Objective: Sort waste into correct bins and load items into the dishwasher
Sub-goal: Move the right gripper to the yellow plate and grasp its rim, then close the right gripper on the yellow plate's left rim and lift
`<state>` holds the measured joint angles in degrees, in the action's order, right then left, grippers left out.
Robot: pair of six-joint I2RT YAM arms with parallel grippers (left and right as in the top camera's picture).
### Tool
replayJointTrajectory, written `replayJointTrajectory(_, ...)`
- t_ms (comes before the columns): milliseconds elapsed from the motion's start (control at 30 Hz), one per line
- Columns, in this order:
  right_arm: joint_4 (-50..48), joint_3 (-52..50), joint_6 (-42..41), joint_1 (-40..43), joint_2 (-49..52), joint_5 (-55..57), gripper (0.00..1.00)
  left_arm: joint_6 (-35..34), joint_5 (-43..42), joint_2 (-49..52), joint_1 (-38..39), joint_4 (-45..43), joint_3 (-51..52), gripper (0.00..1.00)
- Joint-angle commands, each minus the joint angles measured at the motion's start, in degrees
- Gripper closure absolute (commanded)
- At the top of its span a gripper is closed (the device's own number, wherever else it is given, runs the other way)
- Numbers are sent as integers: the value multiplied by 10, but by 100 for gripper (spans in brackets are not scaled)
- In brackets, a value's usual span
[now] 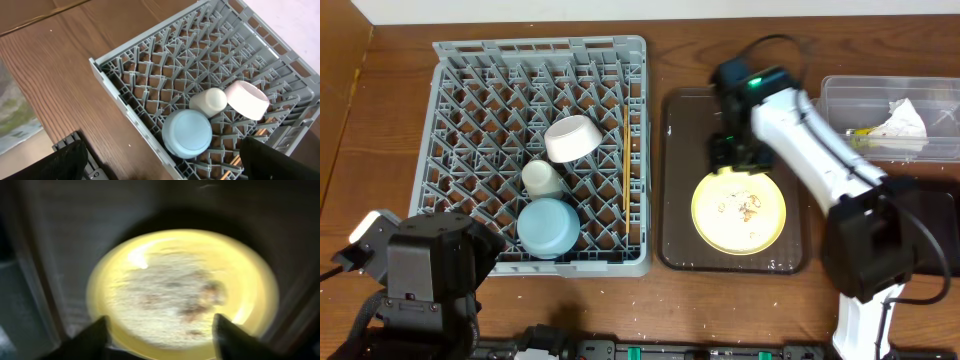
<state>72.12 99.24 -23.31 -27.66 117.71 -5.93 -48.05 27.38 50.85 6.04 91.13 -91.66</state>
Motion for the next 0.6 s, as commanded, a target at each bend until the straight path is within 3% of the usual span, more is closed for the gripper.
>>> replayJointTrajectory(0,-26,-9,-45,-59,-2,10,12,-5,7,0,-3,1,-5,2)
replayJointTrajectory(100,-60,-26,-148,-92,-2,64,35,-5,7,0,-3,1,-5,2)
replayJointTrajectory(200,-108,-63,-252,-121,-2,96,48,-5,7,0,-3,1,-5,2)
replayJointTrajectory(400,-210,-143,-300,-156,0,102,55,-5,7,0,-3,1,-5,2)
replayJointTrajectory(567,-218,-166,-325,-167,0,129,60,-5,7,0,-3,1,-5,2)
